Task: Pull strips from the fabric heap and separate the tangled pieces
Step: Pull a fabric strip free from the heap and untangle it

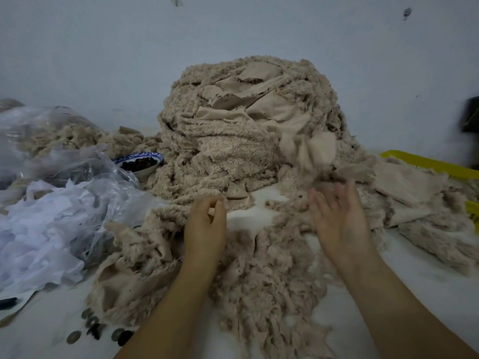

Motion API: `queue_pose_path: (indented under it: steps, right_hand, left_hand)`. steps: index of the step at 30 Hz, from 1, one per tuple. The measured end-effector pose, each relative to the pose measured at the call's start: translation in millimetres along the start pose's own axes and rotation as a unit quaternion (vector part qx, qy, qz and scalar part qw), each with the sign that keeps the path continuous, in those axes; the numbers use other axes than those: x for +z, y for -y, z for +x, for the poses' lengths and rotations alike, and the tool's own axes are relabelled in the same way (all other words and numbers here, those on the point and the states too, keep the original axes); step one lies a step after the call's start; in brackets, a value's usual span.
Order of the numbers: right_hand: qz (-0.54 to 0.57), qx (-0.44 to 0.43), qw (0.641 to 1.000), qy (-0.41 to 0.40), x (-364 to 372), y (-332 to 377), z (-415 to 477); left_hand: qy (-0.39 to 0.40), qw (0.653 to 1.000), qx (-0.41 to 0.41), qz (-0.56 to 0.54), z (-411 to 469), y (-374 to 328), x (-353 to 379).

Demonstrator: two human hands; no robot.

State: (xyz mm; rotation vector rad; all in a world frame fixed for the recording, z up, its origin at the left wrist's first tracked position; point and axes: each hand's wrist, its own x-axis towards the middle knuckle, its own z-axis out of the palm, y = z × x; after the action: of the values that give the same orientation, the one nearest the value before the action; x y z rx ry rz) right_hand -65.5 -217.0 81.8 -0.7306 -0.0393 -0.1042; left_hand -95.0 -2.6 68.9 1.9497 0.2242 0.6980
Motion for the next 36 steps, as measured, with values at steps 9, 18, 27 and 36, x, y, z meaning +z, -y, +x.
queue_pose_path:
  steps: [9, 18, 27, 36]
  right_hand:
    - [-0.421, 0.001, 0.905, 0.066, 0.6, -34.0, -13.3]
    - [-0.281, 0.151, 0.936, 0.146, 14.5, -30.1, -28.7]
    - [-0.153, 0.124, 0.977, 0.082, 9.8, -14.0, -19.4]
    - [-0.177, 0.131, 0.975, 0.018, 17.6, -16.8, -24.2]
  left_hand:
    - [0.101, 0.943, -0.035, 0.316, 7.4, 15.4, -6.5]
    - [0.117, 0.943, 0.309, 0.033, -31.6, -32.9, 16.5]
    - [0.196, 0.972, 0.125, -0.04, -42.5, -27.2, 26.2]
    - [0.034, 0.811, -0.318, -0.491, -3.4, -10.9, 10.7]
